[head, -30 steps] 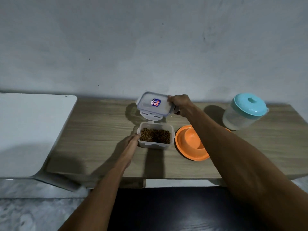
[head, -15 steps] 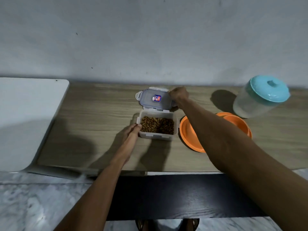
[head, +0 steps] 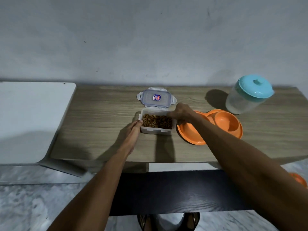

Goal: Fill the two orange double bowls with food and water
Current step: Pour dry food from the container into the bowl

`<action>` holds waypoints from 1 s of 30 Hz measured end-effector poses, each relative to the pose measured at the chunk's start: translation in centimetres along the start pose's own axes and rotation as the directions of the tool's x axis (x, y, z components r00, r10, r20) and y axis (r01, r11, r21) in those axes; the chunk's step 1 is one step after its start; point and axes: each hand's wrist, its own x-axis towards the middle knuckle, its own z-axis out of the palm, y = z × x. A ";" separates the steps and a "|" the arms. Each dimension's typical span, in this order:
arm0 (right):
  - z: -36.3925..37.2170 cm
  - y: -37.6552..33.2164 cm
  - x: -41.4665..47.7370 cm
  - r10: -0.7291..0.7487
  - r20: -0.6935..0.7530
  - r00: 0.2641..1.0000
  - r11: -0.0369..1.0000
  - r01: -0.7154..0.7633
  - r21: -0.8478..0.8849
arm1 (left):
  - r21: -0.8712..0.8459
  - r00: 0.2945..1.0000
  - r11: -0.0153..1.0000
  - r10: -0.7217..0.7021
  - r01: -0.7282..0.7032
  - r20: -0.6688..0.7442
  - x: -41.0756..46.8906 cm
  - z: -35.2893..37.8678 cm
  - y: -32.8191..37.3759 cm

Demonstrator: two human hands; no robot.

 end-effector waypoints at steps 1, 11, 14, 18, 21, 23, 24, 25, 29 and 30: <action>0.3 0.2 -0.2 0.010 -0.002 1.000 1.000 -0.010 0.014 | 0.011 1.000 1.000 -0.001 0.001 0.002 0.1 0.0 -0.1; -0.3 0.4 -1.8 0.006 0.121 0.993 0.834 -0.072 0.547 | -0.005 0.998 1.000 -0.020 0.020 0.059 1.0 -0.1 -0.9; -2.3 0.4 -3.2 0.003 0.120 0.993 0.787 -0.076 0.613 | -0.012 0.997 1.000 -0.022 0.023 0.079 2.1 0.3 -1.6; -6.6 2.1 -5.0 0.041 -0.031 0.999 0.750 -0.010 0.661 | 0.026 0.999 0.999 -0.029 0.028 0.038 1.1 2.5 1.3; -9.8 4.1 -6.4 0.072 -0.179 0.981 0.767 0.060 0.639 | 0.205 0.992 0.971 0.108 -0.118 0.059 0.4 5.5 2.8; -11.5 5.7 -7.4 0.088 -0.273 0.958 0.801 0.095 0.592 | 0.363 0.976 0.907 0.178 -0.213 0.126 -0.3 7.7 3.3; -12.3 6.6 -7.9 0.087 -0.314 0.945 0.816 0.113 0.567 | 0.448 0.964 0.855 0.204 -0.262 0.173 -0.5 8.8 3.3; -12.9 7.5 -8.3 0.084 -0.349 0.933 0.830 0.129 0.543 | 0.522 0.942 0.785 0.253 -0.334 0.223 -0.6 9.6 3.1; -14.1 10.6 -9.3 0.092 -0.442 0.892 0.880 0.135 0.455 | 0.671 0.848 0.523 0.378 -0.526 0.371 0.2 12.1 1.3; -14.2 11.2 -9.5 0.097 -0.466 0.880 0.890 0.133 0.436 | 0.683 0.845 0.501 0.375 -0.531 0.382 0.3 12.5 1.0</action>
